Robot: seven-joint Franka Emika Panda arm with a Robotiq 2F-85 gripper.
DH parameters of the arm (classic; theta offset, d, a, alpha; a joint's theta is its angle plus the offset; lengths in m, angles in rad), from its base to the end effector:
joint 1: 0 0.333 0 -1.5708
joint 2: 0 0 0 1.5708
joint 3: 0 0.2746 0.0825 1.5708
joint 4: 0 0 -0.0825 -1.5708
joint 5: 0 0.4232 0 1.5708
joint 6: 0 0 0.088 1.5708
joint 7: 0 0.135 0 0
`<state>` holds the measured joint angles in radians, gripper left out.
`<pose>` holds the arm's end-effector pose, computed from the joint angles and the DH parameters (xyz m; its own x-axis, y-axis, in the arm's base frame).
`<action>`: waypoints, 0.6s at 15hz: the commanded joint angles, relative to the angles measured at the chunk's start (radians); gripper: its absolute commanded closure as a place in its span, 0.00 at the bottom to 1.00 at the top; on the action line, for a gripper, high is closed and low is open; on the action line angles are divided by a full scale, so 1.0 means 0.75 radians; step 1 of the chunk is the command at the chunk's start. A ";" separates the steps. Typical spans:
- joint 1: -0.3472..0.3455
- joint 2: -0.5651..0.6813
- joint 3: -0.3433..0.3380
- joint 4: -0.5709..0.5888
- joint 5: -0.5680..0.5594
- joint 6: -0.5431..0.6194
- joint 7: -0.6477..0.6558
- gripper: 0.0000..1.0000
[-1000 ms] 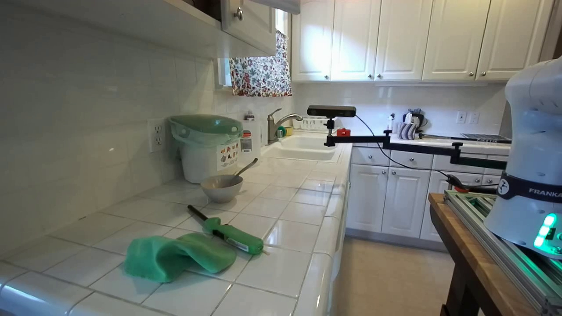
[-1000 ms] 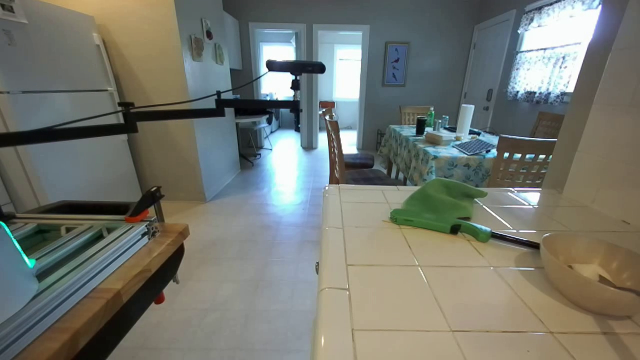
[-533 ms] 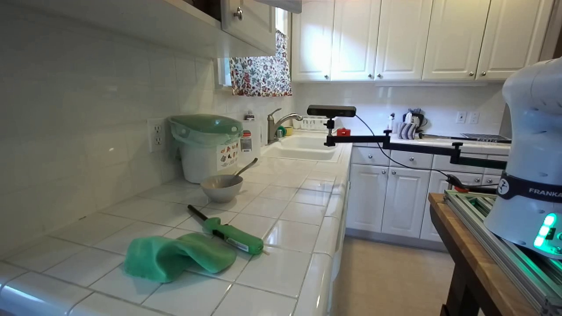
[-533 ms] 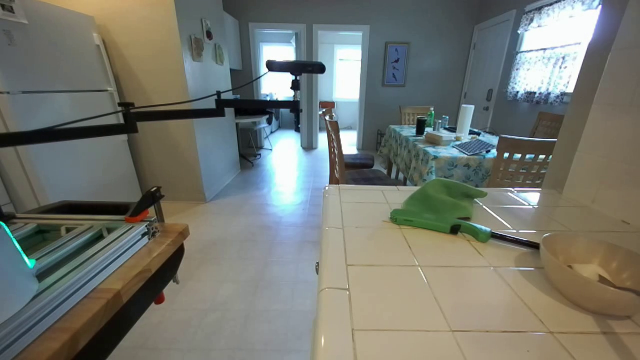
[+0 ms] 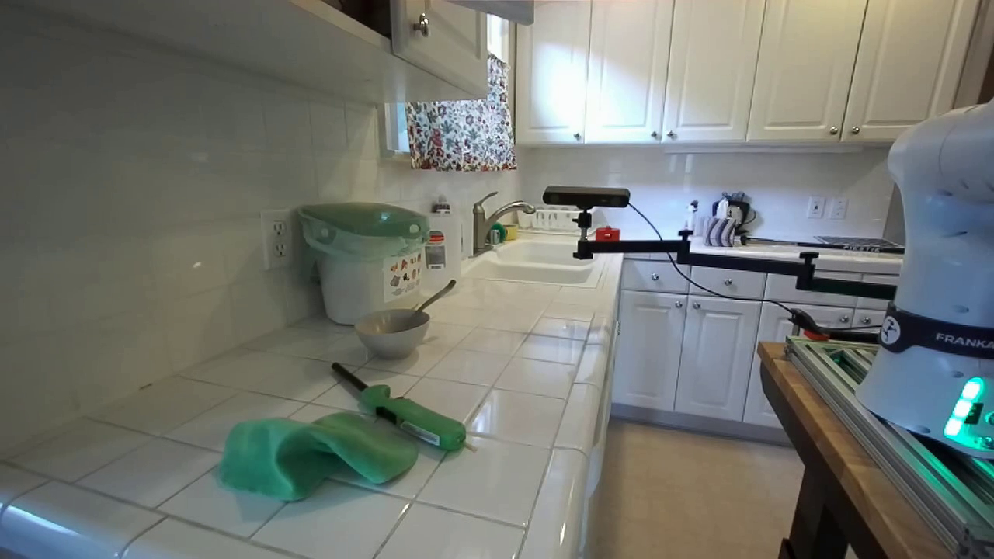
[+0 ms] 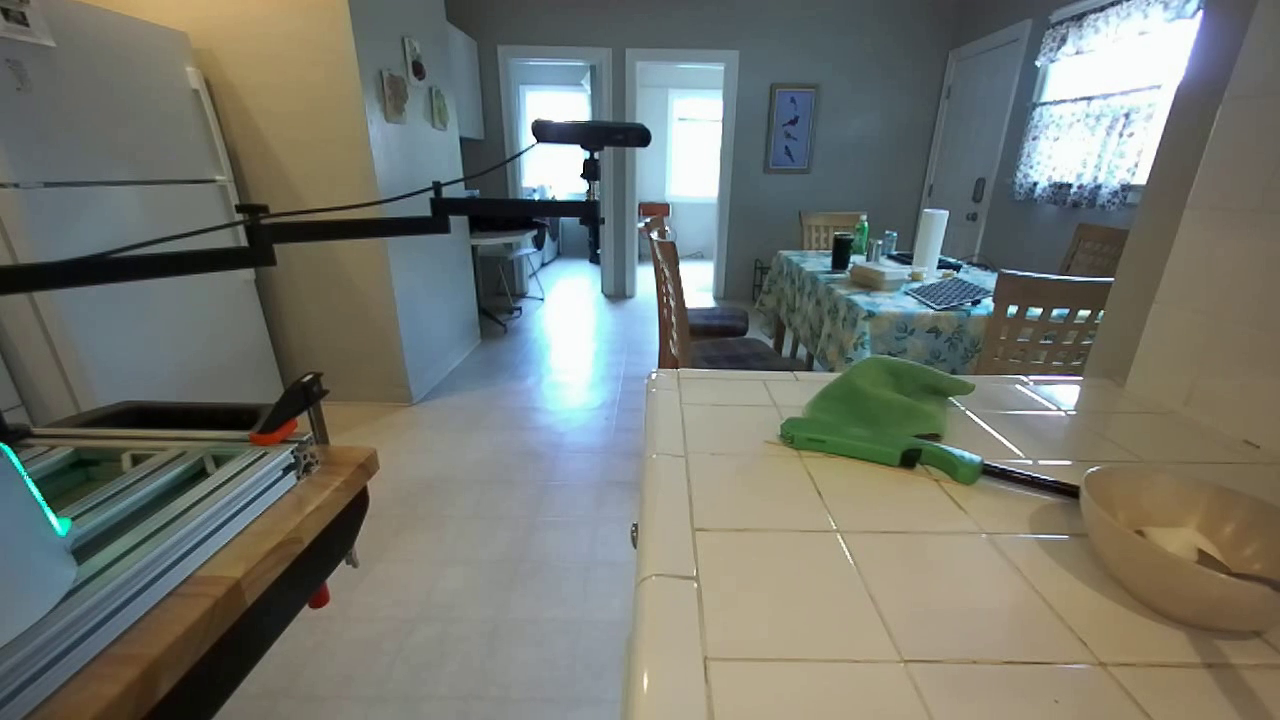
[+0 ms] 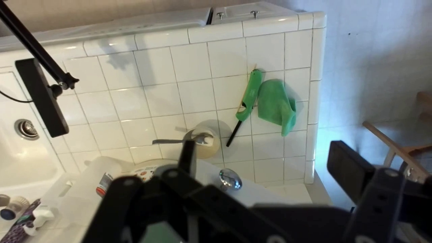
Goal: Put the blue object inside the top cupboard
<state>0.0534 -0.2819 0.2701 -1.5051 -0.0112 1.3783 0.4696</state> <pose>0.4523 0.1748 0.7160 0.9744 -0.1502 0.1673 -0.1540 -0.9880 0.0101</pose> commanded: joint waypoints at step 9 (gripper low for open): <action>0.037 0.128 0.054 0.105 -0.287 0.248 0.240 0.00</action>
<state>0.0636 -0.2076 0.3080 -1.4537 -0.1699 1.5504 0.6093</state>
